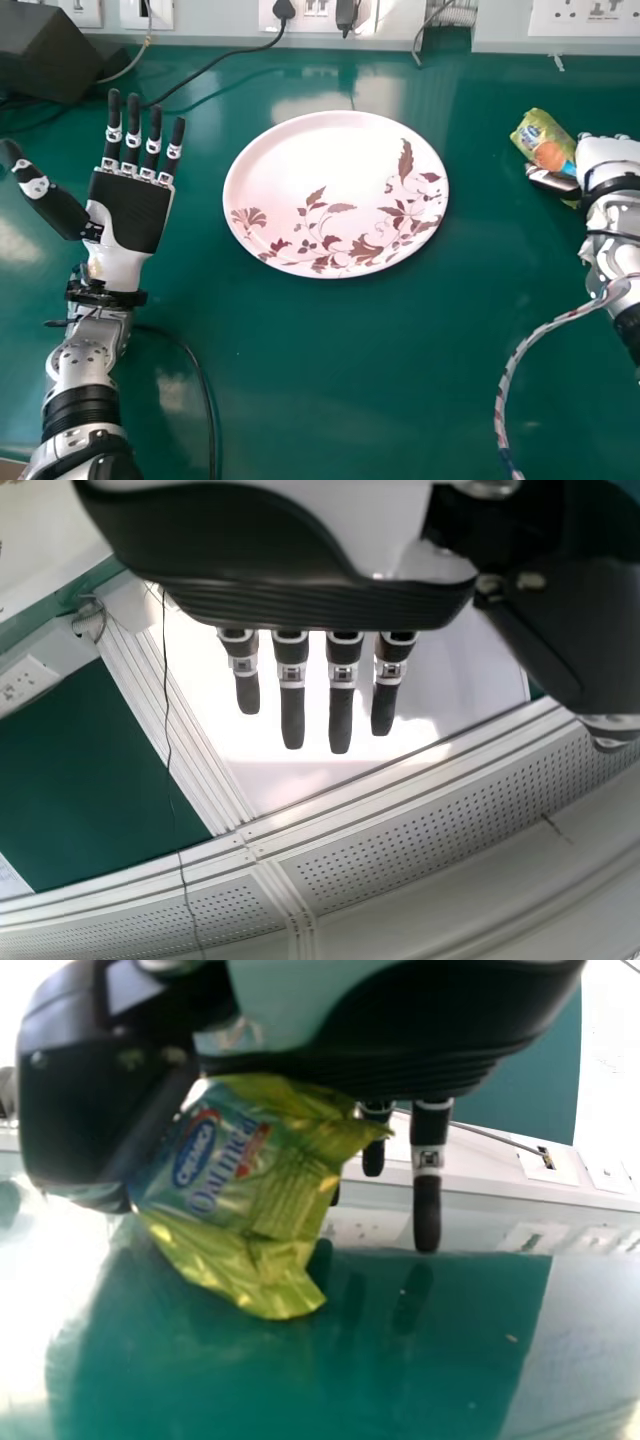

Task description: Pick up biscuit and place it in the plate

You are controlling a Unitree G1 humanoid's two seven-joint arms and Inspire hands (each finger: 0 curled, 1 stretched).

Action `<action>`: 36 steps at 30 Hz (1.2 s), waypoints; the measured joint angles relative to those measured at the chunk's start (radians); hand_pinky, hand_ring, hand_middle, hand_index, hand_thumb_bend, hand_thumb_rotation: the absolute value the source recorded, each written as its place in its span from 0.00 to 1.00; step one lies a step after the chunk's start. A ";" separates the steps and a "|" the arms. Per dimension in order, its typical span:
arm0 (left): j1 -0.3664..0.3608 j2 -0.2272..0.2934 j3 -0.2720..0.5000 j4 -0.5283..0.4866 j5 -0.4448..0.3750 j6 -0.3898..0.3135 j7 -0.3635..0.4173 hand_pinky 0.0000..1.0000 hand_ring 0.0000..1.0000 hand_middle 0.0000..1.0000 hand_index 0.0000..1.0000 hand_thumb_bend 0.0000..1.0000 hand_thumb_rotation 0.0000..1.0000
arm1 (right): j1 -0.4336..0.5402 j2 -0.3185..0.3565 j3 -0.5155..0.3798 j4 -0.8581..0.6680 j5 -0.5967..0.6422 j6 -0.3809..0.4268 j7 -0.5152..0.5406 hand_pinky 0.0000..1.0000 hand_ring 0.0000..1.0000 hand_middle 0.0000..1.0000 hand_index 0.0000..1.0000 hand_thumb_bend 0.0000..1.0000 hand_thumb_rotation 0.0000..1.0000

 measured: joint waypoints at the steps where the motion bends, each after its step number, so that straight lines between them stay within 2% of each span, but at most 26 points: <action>1: -0.001 0.003 0.003 0.004 -0.012 0.016 -0.002 0.96 0.84 0.84 0.91 0.99 0.57 | 0.002 -0.002 0.000 -0.002 0.000 0.000 0.000 0.51 0.69 0.93 1.00 0.64 0.37; 6: -0.014 0.016 0.026 0.036 -0.075 0.120 -0.010 0.96 0.81 0.83 0.91 0.99 0.56 | 0.009 -0.015 0.004 -0.011 0.000 0.000 0.006 0.52 0.64 0.89 1.00 0.57 0.22; 8: -0.014 0.014 0.031 0.035 -0.096 0.152 0.010 0.94 0.80 0.83 0.91 1.00 0.56 | 0.010 -0.021 0.007 -0.012 0.000 0.000 0.009 0.50 0.60 0.85 0.98 0.58 0.17; 14: -0.007 0.005 0.051 0.022 -0.132 0.191 0.065 0.88 0.78 0.81 0.89 1.00 0.51 | 0.010 -0.032 0.019 -0.017 -0.006 0.000 0.016 0.44 0.54 0.80 0.98 0.58 0.05; 27: -0.008 0.006 0.053 0.025 -0.152 0.233 0.105 0.89 0.86 0.87 0.89 1.00 0.47 | -0.004 -0.065 0.032 -0.050 -0.012 0.005 0.119 0.35 0.46 0.71 0.87 0.59 0.00; 28: -0.009 0.007 0.054 0.027 -0.153 0.238 0.108 0.89 0.85 0.87 0.89 1.00 0.47 | -0.005 -0.068 0.033 -0.051 -0.012 0.003 0.125 0.35 0.45 0.70 0.87 0.59 0.00; 29: -0.010 0.007 0.055 0.029 -0.153 0.243 0.109 0.88 0.85 0.87 0.89 1.00 0.47 | -0.008 -0.071 0.035 -0.051 -0.012 0.001 0.131 0.34 0.43 0.60 0.86 0.56 0.00; 31: -0.013 0.009 0.060 0.036 -0.153 0.248 0.110 0.88 0.85 0.88 0.89 1.00 0.47 | -0.009 -0.074 0.036 -0.052 -0.012 -0.002 0.138 0.33 0.41 0.53 0.83 0.54 0.00; 36: -0.027 0.018 0.070 0.065 -0.153 0.265 0.114 0.88 0.84 0.87 0.90 1.00 0.48 | -0.009 -0.080 0.036 -0.056 -0.011 -0.005 0.146 0.30 0.37 0.50 0.78 0.53 0.00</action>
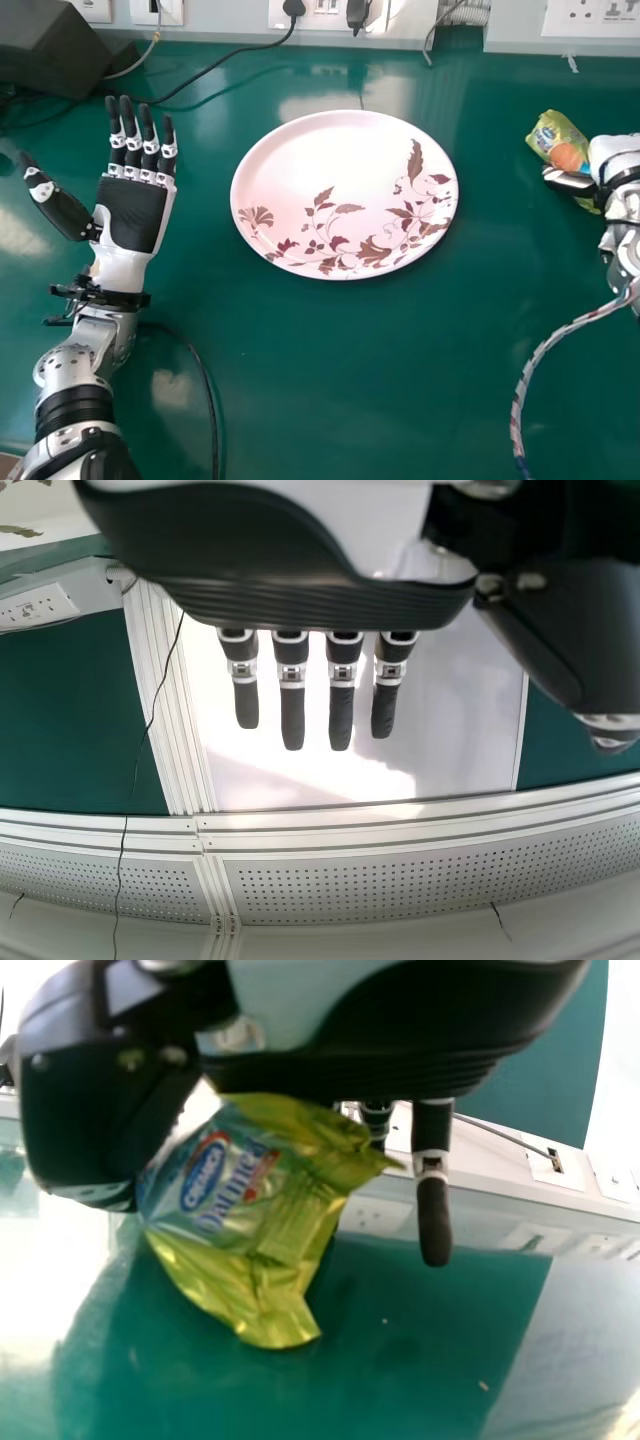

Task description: Pick up biscuit and place it in the plate

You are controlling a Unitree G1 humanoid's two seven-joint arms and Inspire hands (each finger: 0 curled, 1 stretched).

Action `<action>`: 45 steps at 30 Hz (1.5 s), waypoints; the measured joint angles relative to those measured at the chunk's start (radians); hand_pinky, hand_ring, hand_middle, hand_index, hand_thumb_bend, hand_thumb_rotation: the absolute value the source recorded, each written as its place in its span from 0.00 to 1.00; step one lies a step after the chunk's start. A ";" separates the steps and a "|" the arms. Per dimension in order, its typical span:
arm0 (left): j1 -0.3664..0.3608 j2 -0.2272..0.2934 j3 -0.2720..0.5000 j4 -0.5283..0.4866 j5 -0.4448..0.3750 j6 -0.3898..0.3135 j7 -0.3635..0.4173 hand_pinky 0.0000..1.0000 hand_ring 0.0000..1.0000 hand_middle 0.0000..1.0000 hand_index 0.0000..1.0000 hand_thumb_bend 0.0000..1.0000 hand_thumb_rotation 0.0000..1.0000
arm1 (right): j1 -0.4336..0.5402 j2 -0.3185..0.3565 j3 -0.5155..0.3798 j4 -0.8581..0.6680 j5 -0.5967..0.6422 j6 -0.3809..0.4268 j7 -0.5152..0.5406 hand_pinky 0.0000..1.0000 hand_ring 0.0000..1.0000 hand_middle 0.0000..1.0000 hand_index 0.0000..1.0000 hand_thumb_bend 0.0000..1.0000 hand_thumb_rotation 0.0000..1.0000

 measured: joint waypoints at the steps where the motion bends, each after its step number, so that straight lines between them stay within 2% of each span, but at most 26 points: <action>1: -0.001 0.000 0.003 0.000 0.000 0.001 0.008 0.87 0.84 0.86 0.90 1.00 0.48 | 0.000 -0.001 0.000 -0.001 0.000 0.000 0.000 0.30 0.37 0.49 0.78 0.53 0.00; 11: 0.009 -0.014 0.016 -0.031 0.001 -0.013 0.058 0.87 0.84 0.85 0.90 1.00 0.48 | 0.000 -0.005 -0.001 -0.011 0.002 0.002 0.014 0.25 0.33 0.48 0.74 0.54 0.00; 16: 0.005 -0.013 0.015 -0.026 0.002 -0.014 0.031 0.77 0.76 0.78 0.90 1.00 0.47 | 0.000 -0.005 -0.001 -0.011 0.003 0.005 0.014 0.21 0.30 0.48 0.71 0.53 0.00; 18: 0.003 -0.013 0.014 -0.021 0.005 -0.023 0.020 0.80 0.77 0.77 0.90 1.00 0.46 | 0.000 -0.005 -0.001 -0.014 0.004 0.009 0.018 0.20 0.28 0.48 0.54 0.52 0.00; 21: 0.003 -0.013 0.014 -0.022 0.010 -0.036 0.018 0.82 0.79 0.80 0.89 1.00 0.46 | 0.000 -0.005 -0.002 -0.019 0.006 0.009 0.022 0.17 0.24 0.48 0.50 0.51 0.00; 24: 0.003 -0.012 0.014 -0.022 0.013 -0.044 0.018 0.84 0.77 0.78 0.89 1.00 0.46 | 0.001 -0.007 -0.004 -0.025 0.008 0.009 0.030 0.14 0.20 0.48 0.50 0.51 0.00; 28: 0.000 -0.011 0.013 -0.020 0.013 -0.044 0.018 0.86 0.78 0.78 0.89 1.00 0.46 | 0.002 -0.009 -0.008 -0.030 0.010 0.010 0.037 0.11 0.15 0.48 0.49 0.51 0.00; 35: -0.004 -0.007 0.013 -0.012 0.013 -0.042 0.024 0.88 0.83 0.86 0.91 1.00 0.48 | 0.010 -0.013 -0.025 -0.050 0.024 0.015 0.054 0.09 0.13 0.48 0.49 0.51 0.00; 38: -0.005 -0.006 0.013 -0.005 0.014 -0.040 0.025 0.88 0.83 0.85 0.90 1.00 0.50 | 0.018 -0.023 -0.029 -0.067 0.026 0.012 0.061 0.09 0.13 0.48 0.49 0.51 0.00; 45: -0.021 0.003 0.011 0.030 0.023 -0.046 0.011 0.79 0.77 0.82 0.87 1.00 0.53 | 0.045 -0.044 -0.034 -0.109 0.027 0.002 0.071 0.10 0.14 0.48 0.50 0.51 0.00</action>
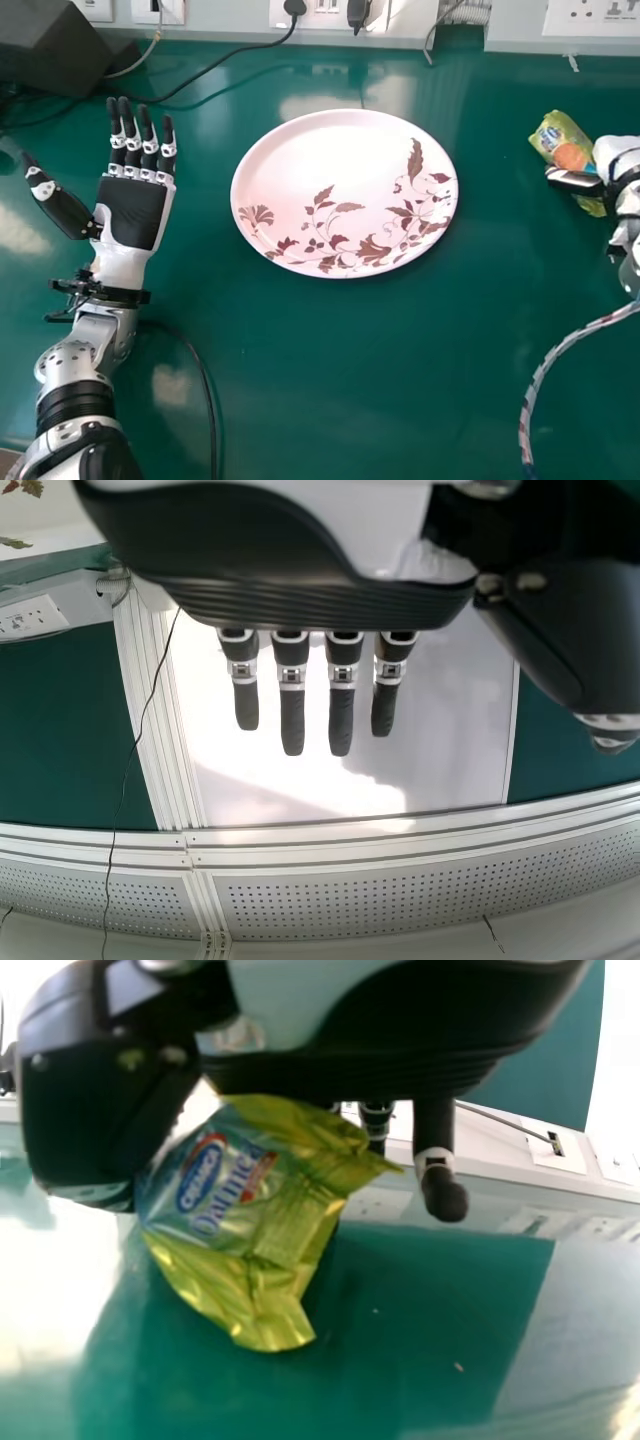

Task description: Pick up biscuit and place it in the plate

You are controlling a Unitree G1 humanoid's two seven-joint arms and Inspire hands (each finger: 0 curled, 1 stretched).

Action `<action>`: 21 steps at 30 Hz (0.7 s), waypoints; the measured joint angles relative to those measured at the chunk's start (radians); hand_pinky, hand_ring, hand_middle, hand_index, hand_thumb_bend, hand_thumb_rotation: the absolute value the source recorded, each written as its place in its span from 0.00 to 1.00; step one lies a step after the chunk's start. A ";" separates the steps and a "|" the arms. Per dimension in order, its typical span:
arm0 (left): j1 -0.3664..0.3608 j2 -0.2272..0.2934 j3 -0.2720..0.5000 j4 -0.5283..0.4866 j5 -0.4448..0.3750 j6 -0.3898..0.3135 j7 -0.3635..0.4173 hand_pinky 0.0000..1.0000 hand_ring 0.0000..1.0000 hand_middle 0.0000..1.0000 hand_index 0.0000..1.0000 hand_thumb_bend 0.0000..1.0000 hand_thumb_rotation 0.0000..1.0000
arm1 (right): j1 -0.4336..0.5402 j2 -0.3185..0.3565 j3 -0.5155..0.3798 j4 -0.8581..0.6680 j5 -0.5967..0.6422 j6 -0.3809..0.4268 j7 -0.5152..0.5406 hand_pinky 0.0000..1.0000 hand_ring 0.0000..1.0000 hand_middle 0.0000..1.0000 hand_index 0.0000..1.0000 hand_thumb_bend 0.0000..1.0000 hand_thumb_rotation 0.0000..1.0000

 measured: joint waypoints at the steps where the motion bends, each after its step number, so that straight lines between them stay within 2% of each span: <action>1: -0.002 0.001 0.000 0.004 0.000 -0.002 -0.002 0.79 0.77 0.82 0.87 1.00 0.53 | 0.007 -0.004 -0.001 -0.008 0.000 -0.002 0.000 0.10 0.14 0.48 0.49 0.51 0.00; 7: -0.010 0.009 0.000 0.021 0.024 -0.001 -0.019 0.78 0.79 0.82 0.92 1.00 0.53 | 0.039 -0.028 -0.020 -0.079 0.000 0.006 0.013 0.10 0.14 0.48 0.49 0.51 0.00; 15: -0.021 0.016 0.000 0.047 0.029 0.002 -0.042 0.84 0.81 0.84 0.90 0.99 0.50 | 0.073 -0.029 -0.046 -0.132 -0.001 0.036 0.031 0.09 0.14 0.48 0.49 0.51 0.00; 21: -0.024 0.017 0.000 0.052 0.029 0.004 -0.047 0.79 0.78 0.81 0.86 0.99 0.48 | 0.081 -0.029 -0.060 -0.176 -0.002 0.063 0.049 0.08 0.12 0.48 0.49 0.51 0.00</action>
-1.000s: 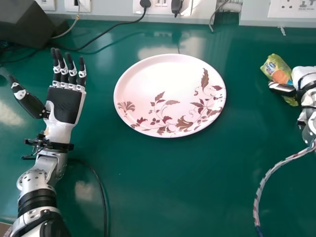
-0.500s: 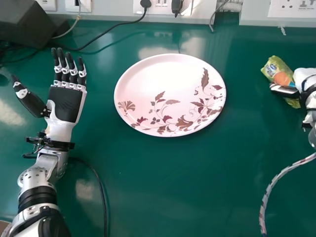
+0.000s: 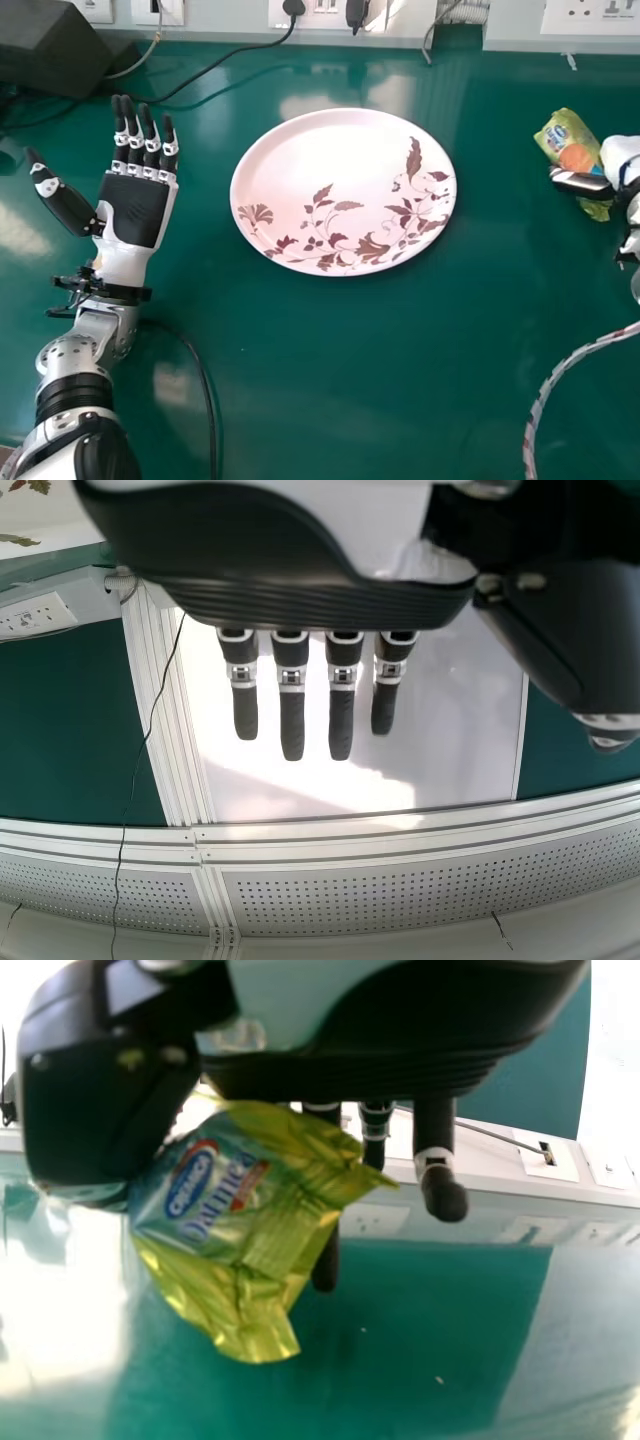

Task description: Pick up biscuit and place it in the plate

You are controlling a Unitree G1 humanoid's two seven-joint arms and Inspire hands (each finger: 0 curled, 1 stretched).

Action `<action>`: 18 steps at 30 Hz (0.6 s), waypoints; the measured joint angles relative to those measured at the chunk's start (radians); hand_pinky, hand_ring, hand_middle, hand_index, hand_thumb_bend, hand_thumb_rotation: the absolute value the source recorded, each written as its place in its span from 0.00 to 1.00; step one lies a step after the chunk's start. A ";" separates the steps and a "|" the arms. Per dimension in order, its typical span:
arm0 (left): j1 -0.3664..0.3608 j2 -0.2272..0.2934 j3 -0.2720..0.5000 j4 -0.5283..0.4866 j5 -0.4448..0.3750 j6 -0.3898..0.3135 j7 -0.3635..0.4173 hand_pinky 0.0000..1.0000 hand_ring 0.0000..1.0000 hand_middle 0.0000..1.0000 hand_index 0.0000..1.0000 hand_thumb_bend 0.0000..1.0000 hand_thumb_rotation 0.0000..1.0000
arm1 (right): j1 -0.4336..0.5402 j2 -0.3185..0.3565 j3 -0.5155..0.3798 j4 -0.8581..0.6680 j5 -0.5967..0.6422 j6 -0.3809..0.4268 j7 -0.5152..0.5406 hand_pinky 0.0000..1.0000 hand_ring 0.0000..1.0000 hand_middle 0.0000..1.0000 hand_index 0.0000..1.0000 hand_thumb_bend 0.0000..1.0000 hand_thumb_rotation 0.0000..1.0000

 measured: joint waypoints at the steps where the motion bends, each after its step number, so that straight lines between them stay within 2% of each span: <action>1: -0.002 0.003 0.000 0.005 0.000 0.003 -0.006 0.79 0.78 0.81 0.85 0.99 0.47 | 0.002 0.000 -0.002 -0.009 0.000 0.002 0.002 0.08 0.12 0.48 0.49 0.51 0.00; 4: -0.010 0.010 0.000 0.024 0.000 0.005 -0.015 0.79 0.79 0.81 0.83 0.99 0.46 | 0.007 0.000 -0.007 -0.021 -0.001 0.005 0.003 0.08 0.12 0.48 0.49 0.51 0.00; 8: -0.019 0.015 0.000 0.043 0.002 0.005 -0.019 0.84 0.82 0.86 0.90 0.99 0.47 | 0.015 -0.004 -0.012 -0.028 -0.007 0.010 0.004 0.08 0.12 0.48 0.49 0.51 0.00; 18: -0.037 0.023 0.000 0.074 0.027 -0.002 -0.030 0.86 0.80 0.85 0.91 1.00 0.51 | 0.015 -0.025 -0.012 -0.057 -0.032 0.007 0.023 0.07 0.11 0.48 0.49 0.51 0.00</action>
